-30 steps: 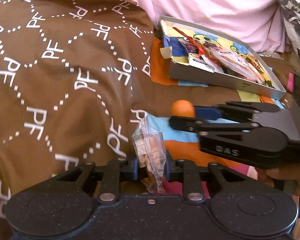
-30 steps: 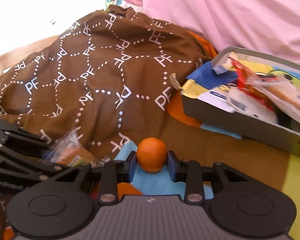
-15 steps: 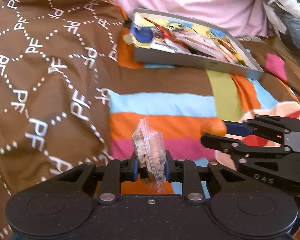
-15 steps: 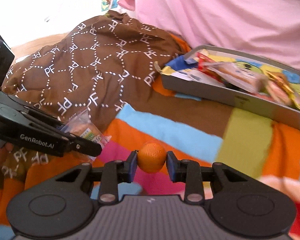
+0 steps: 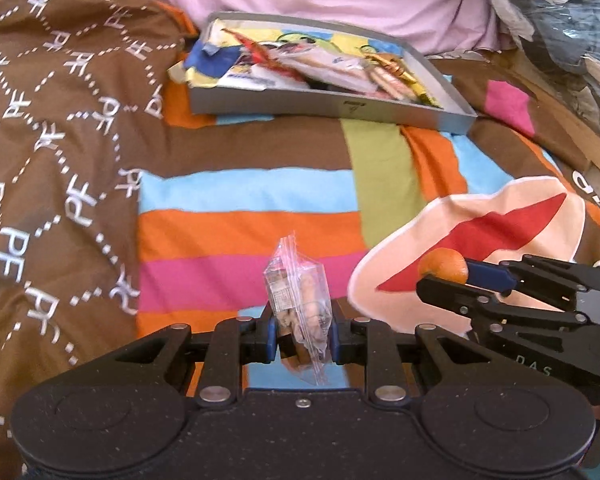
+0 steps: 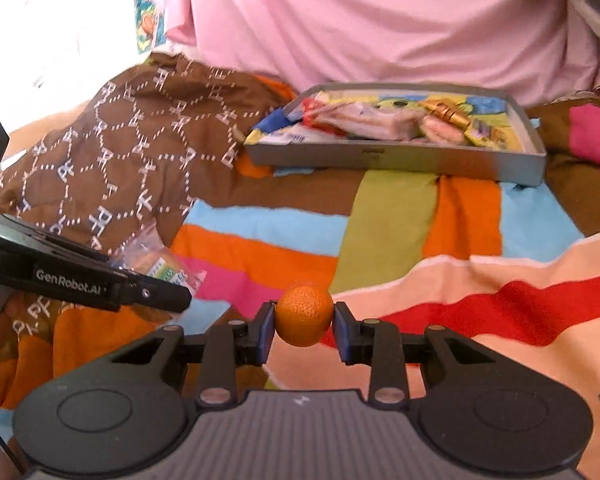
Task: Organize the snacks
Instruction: 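Lift the cake and mandarin and carry them over the tray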
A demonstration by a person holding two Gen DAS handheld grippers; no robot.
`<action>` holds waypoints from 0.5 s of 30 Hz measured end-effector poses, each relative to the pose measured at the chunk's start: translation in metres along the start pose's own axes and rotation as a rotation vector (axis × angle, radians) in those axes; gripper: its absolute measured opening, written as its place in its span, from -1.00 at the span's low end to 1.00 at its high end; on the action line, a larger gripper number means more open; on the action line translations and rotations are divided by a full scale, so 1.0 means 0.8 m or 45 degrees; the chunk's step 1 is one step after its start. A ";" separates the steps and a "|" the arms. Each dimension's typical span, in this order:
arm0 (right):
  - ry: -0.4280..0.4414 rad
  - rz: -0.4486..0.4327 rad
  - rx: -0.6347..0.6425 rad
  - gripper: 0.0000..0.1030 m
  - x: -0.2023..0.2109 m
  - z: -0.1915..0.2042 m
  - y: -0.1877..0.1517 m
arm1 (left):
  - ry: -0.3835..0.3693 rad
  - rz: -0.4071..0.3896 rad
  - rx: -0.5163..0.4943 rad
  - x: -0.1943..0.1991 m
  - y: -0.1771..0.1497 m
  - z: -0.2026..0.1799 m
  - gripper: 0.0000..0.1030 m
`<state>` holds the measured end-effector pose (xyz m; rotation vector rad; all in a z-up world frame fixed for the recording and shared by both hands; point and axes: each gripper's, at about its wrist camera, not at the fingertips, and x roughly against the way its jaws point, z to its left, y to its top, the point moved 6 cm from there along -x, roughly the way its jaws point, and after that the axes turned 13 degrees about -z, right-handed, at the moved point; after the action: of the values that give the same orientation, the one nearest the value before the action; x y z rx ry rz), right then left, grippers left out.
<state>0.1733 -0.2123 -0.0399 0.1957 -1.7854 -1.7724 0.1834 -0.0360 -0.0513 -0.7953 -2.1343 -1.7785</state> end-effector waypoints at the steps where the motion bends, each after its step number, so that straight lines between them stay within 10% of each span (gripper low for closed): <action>1: -0.002 -0.013 -0.004 -0.32 0.002 -0.003 0.003 | -0.001 0.001 0.004 -0.002 0.004 -0.003 -0.51; 15: -0.157 -0.312 -0.053 -0.32 0.026 -0.072 0.070 | -0.147 -0.017 -0.253 -0.034 0.121 -0.082 -0.51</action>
<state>0.2031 -0.2666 0.0148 0.3052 -1.8751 -2.0300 0.2493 -0.0955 0.0291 -0.9553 -2.0579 -2.0208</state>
